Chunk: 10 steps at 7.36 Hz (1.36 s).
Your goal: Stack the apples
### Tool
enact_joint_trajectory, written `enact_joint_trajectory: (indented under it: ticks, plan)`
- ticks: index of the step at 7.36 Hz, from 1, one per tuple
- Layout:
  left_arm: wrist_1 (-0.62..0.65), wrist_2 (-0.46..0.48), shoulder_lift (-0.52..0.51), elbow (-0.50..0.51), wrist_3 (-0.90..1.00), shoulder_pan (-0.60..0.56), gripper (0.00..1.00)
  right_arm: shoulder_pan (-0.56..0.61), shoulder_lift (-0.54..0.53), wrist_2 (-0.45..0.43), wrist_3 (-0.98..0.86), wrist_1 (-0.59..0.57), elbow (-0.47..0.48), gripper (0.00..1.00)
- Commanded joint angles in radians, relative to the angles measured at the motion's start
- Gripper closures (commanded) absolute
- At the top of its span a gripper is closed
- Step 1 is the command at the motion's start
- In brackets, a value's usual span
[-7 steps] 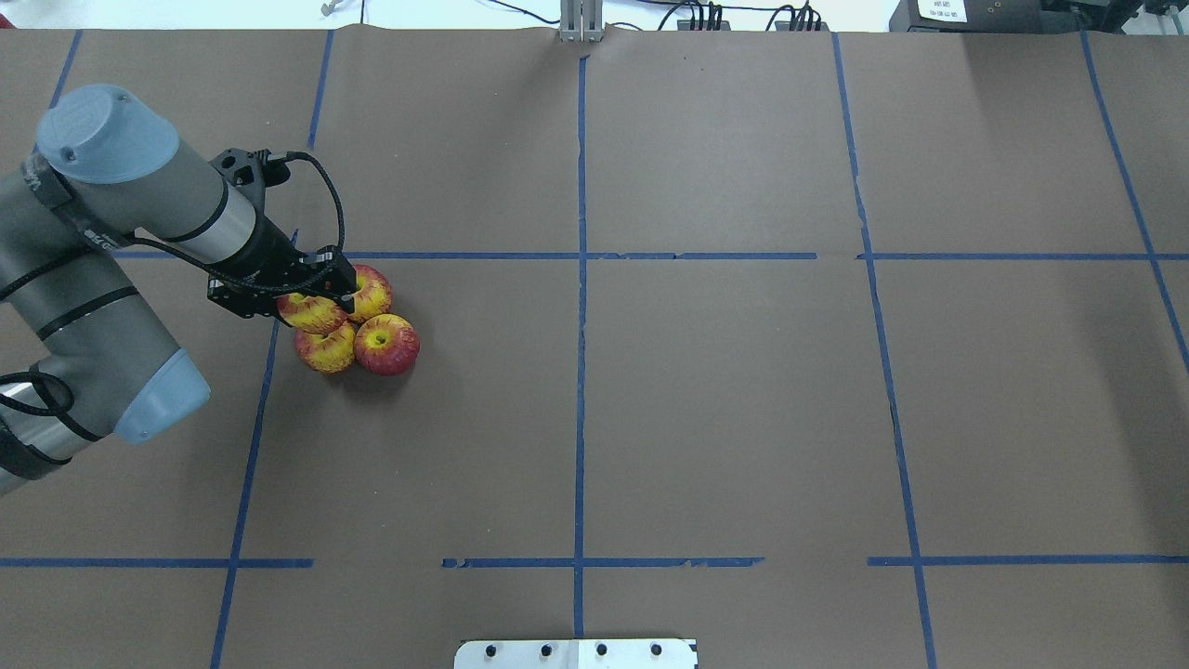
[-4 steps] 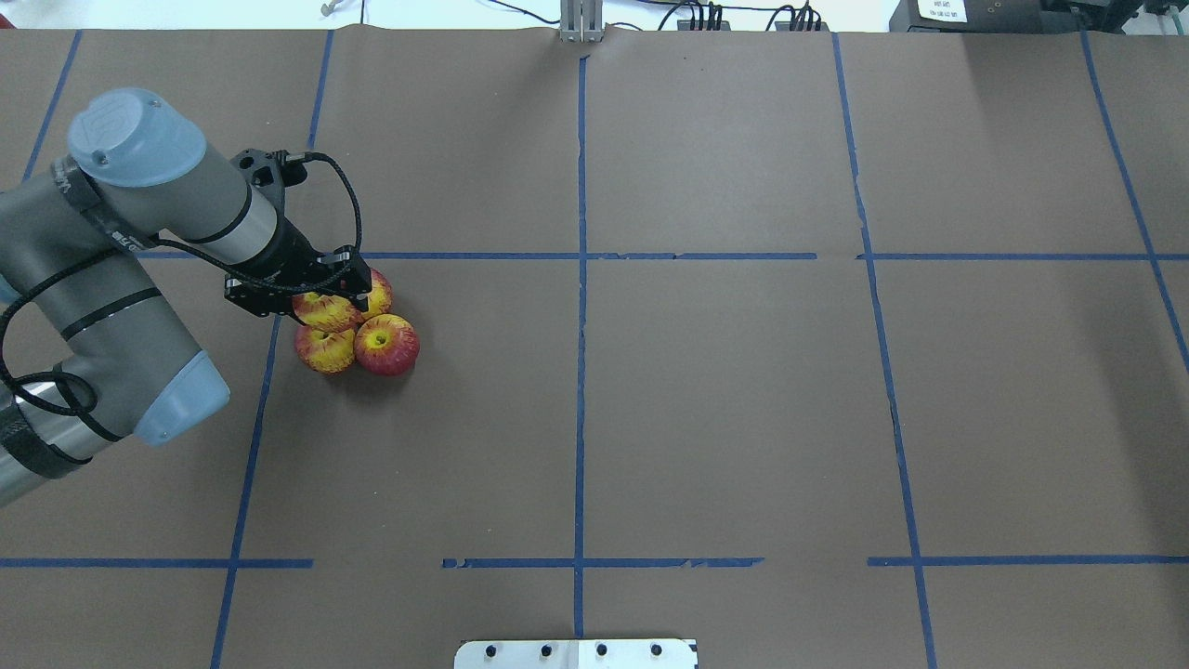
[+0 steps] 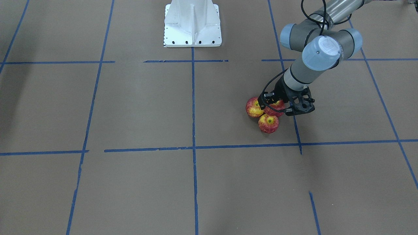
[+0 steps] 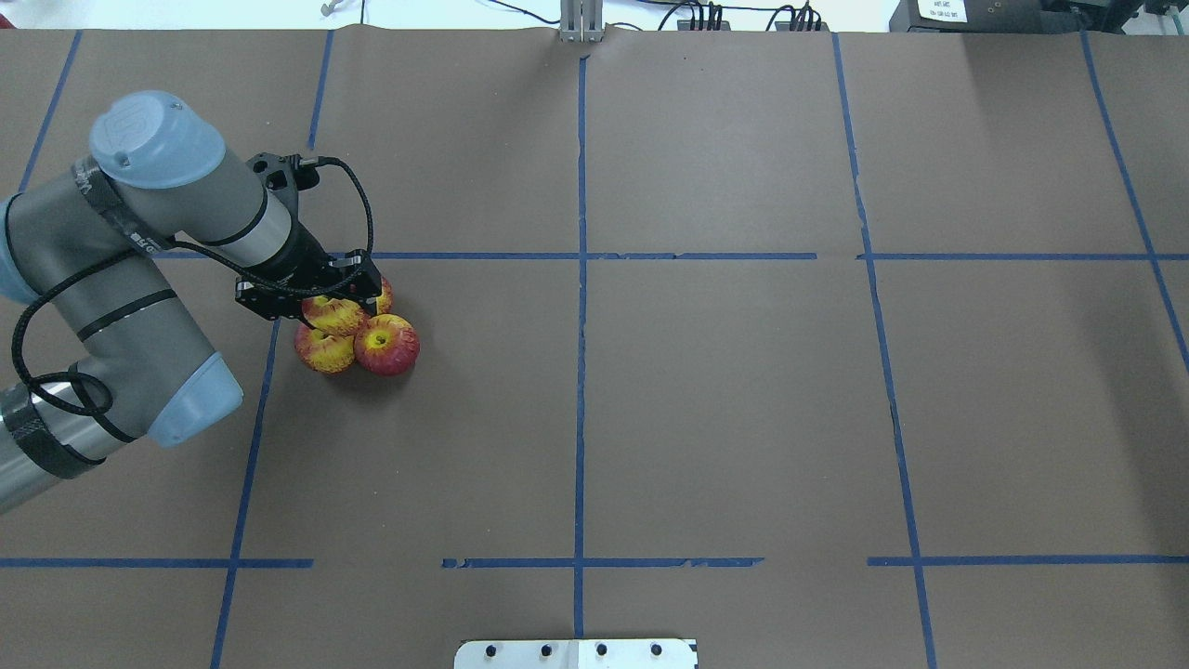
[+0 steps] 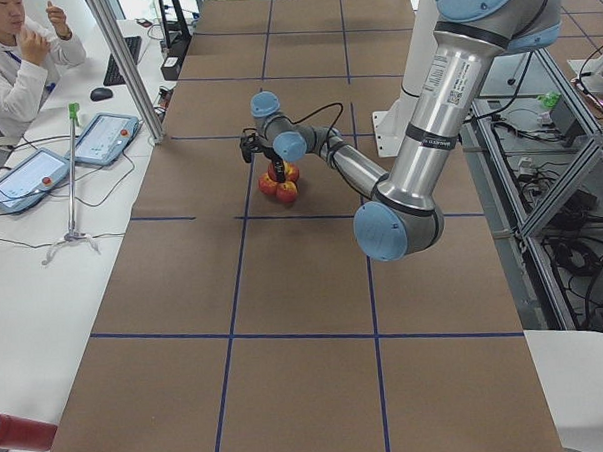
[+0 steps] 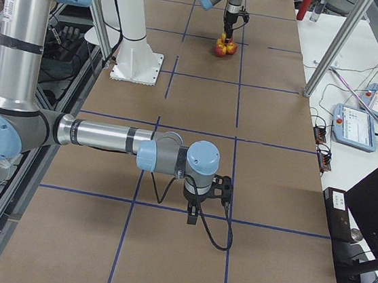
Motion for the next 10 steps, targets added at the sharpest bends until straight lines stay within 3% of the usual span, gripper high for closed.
enact_joint_trajectory:
  ticks: [1, 2, 4, 6, 8, 10]
  plan:
    - [0.0, 0.0, 0.0, 0.0, 0.0, 0.014, 0.12, 0.0, 0.0, 0.0, 0.0, 0.0, 0.0, 0.0]
    - [0.0, 0.0, 0.002, -0.001, 0.0, 0.014, 0.01, 0.0, 0.0, 0.0, 0.0, 0.0, 0.0, 0.0]
    - [0.048, -0.003, 0.002, -0.027, 0.0, 0.01, 0.01, 0.0, 0.0, 0.0, 0.0, 0.0, 0.0, 0.0]
    - [0.187, 0.003, 0.041, -0.195, 0.064, -0.069, 0.01, 0.0, 0.0, 0.0, 0.0, 0.0, 0.0, 0.0]
    - [0.204, -0.014, 0.138, -0.34, 0.194, -0.219, 0.01, 0.0, 0.0, 0.0, 0.0, 0.0, 0.0, 0.0]
    - [0.203, -0.014, 0.314, -0.394, 0.414, -0.313, 0.01, 0.0, 0.0, 0.0, 0.0, 0.0, 0.0, 0.0]
